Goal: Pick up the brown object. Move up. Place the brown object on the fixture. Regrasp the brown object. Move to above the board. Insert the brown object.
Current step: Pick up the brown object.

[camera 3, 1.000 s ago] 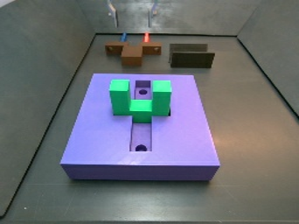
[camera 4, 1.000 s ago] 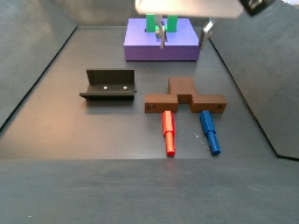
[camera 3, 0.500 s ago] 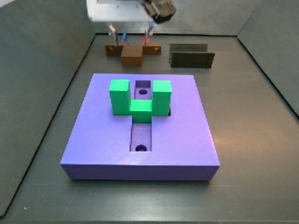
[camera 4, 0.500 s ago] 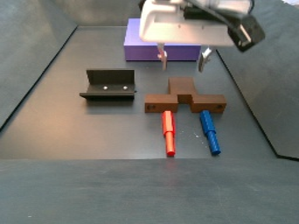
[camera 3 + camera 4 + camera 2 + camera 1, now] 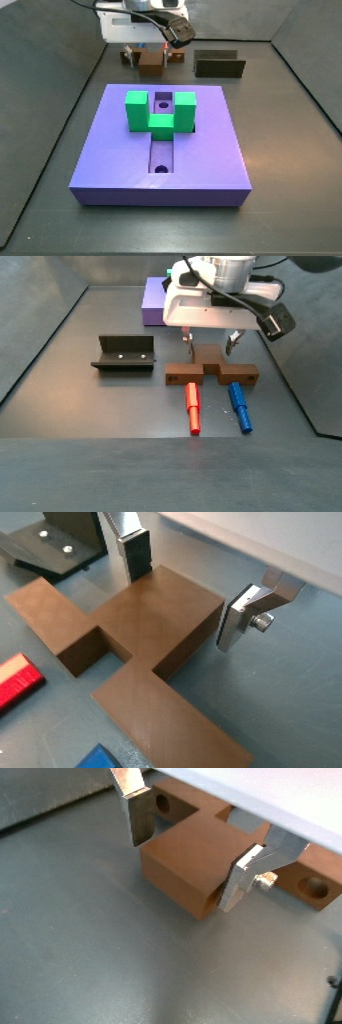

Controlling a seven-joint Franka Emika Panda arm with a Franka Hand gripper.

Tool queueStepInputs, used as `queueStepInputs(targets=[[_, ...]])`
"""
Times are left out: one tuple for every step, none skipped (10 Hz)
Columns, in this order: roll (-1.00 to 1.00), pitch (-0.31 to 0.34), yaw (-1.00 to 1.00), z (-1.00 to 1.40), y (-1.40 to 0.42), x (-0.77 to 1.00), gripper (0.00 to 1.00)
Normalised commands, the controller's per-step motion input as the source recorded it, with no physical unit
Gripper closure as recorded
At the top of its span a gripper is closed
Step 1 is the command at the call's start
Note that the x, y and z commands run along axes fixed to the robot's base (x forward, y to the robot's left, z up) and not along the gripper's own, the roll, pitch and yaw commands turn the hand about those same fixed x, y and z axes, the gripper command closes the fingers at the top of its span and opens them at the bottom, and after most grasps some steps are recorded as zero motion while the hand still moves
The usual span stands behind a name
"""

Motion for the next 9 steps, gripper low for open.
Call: queueStepInputs(targets=[[0.00,-0.027,0.00,-0.21,0.00,0.00,0.00],[0.00,-0.007,0.00,-0.22,0.00,0.00,0.00],[0.00,-0.019,0.00,-0.11,0.00,0.00,0.00],[0.00,-0.004,0.00,-0.03,0.00,0.00,0.00],[0.00,-0.003,0.00,-0.01,0.00,0.00,0.00],[0.00,0.000,0.00,0.00,0.00,0.00,0.00],[0.00,0.000,0.00,0.00,0.00,0.00,1.00],[0.00,0.000,0.00,0.00,0.00,0.00,1.00],[0.00,0.000,0.00,0.00,0.00,0.00,1.00]])
